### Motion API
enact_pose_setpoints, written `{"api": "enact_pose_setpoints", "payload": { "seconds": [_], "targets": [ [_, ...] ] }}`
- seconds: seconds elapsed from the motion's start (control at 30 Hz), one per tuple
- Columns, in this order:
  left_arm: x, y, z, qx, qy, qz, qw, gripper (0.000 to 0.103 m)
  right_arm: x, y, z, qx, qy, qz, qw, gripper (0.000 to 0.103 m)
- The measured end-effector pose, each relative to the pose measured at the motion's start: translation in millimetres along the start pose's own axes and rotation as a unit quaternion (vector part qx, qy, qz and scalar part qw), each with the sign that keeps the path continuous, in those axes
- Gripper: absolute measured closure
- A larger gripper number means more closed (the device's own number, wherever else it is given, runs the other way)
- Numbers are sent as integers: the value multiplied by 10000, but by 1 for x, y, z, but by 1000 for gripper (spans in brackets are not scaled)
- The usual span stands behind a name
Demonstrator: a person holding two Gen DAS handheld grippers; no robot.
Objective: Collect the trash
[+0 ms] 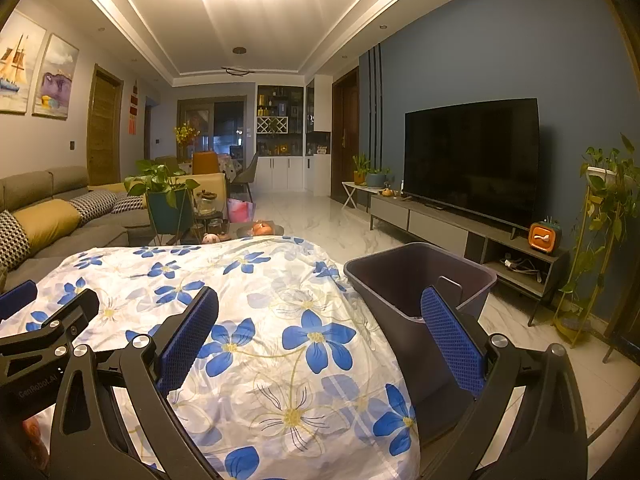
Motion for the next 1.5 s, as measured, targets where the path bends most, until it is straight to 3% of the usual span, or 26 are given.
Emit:
{"api": "enact_pose_setpoints", "payload": {
  "seconds": [1.5],
  "targets": [
    [-3, 1, 0, 16, -12, 14, 10000, 6, -1, 1, 0, -6, 12, 7, 10000, 5]
  ]
}}
Point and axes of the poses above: each gripper's, at about its wrist camera, not at the fingertips, and y roughly the way its jaws point, z to its right, x to its underside, the point moved 10 cm from there along y, roughly the way its jaws point, and after that the axes turned 8 degrees about y, right-handed, at the moved point
